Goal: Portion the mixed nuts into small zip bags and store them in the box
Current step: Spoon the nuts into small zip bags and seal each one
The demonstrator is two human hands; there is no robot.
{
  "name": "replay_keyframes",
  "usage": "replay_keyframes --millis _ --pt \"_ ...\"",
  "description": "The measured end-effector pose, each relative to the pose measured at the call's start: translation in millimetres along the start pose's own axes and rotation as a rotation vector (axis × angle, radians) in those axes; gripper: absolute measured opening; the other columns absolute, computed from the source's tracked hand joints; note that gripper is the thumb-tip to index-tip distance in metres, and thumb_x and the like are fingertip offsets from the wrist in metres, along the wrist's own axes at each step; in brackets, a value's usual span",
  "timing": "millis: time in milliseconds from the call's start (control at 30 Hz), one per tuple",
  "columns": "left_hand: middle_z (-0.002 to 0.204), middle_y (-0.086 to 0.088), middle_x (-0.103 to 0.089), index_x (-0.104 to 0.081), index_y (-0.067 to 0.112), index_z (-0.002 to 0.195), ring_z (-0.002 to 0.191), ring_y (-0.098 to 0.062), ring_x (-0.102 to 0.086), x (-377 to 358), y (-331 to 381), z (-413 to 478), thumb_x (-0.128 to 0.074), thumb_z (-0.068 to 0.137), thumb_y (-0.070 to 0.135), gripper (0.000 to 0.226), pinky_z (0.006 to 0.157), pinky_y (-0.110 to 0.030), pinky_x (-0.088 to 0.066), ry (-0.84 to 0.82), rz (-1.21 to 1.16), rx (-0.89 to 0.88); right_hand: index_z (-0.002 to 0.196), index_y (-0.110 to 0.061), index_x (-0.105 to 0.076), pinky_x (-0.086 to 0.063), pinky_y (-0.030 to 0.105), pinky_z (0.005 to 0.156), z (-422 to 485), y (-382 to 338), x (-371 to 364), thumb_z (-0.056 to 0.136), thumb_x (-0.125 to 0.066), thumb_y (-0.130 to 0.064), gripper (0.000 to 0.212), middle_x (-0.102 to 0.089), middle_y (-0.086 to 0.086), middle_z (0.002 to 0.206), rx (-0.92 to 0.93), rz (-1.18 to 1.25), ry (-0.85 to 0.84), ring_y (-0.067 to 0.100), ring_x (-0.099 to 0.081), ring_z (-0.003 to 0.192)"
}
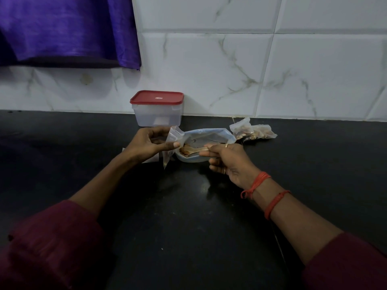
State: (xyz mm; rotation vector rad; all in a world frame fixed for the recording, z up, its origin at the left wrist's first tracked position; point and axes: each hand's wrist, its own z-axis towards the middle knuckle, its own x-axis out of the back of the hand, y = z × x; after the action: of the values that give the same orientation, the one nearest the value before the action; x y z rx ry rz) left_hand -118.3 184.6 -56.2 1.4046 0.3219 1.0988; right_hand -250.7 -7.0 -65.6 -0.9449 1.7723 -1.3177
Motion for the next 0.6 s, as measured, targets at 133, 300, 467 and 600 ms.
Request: replay_keyframes --millis 133,300,467,600 --pt "0.090 0.027 -0.071 -0.061 0.036 0.105 0.087 0.016 -0.064 0 -1 1 -0.076 0.079 0.013 0.037 0.069 -0.006 -0.050 0.001 -0.009 0.012 0.118 -0.006 -0.061 -0.054 0.021 0.044 -3 -2 -1 0.103 -0.053 -0.010 0.018 -0.075 0.007 0.084 -0.020 -0.014 -0.041 0.004 -0.060 0.045" --pt "0.103 0.021 -0.065 -0.060 0.031 0.112 0.090 0.009 -0.064 0 -2 1 -0.075 0.080 0.013 0.040 0.072 -0.011 -0.049 0.019 -0.033 0.022 0.116 -0.003 -0.061 -0.053 0.021 0.042 0 -2 -2 0.102 -0.051 -0.008 0.018 -0.075 0.006 0.071 -0.037 0.053 0.040 0.005 -0.061 0.045" --pt "0.110 0.014 -0.065 -0.060 0.022 0.124 0.100 0.002 -0.060 1 -1 1 -0.076 0.077 0.017 0.050 0.082 -0.017 -0.049 0.028 -0.047 0.023 0.113 -0.001 -0.060 -0.051 0.021 0.040 2 -3 1 0.102 -0.052 -0.007 0.015 -0.073 0.008 0.069 -0.014 0.108 0.103 0.005 -0.062 0.044" --pt "0.108 0.017 -0.065 -0.061 0.035 0.110 0.100 0.003 -0.060 3 -1 2 -0.078 0.073 0.024 0.042 0.081 -0.015 -0.046 0.049 -0.032 0.001 0.106 0.002 -0.062 -0.050 0.020 0.038 4 -5 8 0.099 -0.052 -0.005 0.014 -0.071 0.006 0.060 0.021 0.146 0.149 0.004 -0.060 0.041"
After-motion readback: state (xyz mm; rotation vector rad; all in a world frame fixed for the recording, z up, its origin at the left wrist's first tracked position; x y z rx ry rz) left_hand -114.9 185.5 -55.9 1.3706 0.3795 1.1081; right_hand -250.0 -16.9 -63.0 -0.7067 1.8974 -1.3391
